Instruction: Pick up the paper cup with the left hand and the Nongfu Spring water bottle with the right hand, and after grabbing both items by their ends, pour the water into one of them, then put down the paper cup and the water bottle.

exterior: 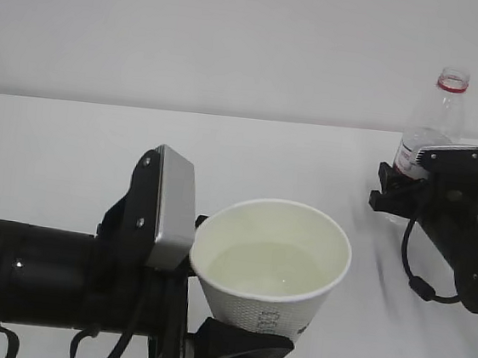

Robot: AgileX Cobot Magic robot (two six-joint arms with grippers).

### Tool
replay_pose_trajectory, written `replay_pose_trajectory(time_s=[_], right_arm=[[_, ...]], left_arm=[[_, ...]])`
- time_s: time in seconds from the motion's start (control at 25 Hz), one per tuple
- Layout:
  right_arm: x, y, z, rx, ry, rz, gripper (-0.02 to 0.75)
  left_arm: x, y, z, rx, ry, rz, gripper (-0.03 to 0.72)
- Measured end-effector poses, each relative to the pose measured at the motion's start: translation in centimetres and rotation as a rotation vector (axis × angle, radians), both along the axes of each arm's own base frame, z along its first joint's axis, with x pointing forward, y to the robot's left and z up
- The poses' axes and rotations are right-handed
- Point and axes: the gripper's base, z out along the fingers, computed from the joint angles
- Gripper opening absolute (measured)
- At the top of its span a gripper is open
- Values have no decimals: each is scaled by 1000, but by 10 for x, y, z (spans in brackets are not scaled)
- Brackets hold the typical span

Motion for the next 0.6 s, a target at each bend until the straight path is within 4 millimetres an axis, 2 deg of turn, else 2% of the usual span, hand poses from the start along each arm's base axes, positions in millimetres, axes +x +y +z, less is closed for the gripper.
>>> replay_pose_trajectory(time_s=[0.48,0.6], right_arm=[[-3,1,-1,-2,-4,18,525],[-3,5,0,-10,-7,61,559]], left_arm=[[0,0,0,0,0,0,510],[0,0,0,0,0,0,510]])
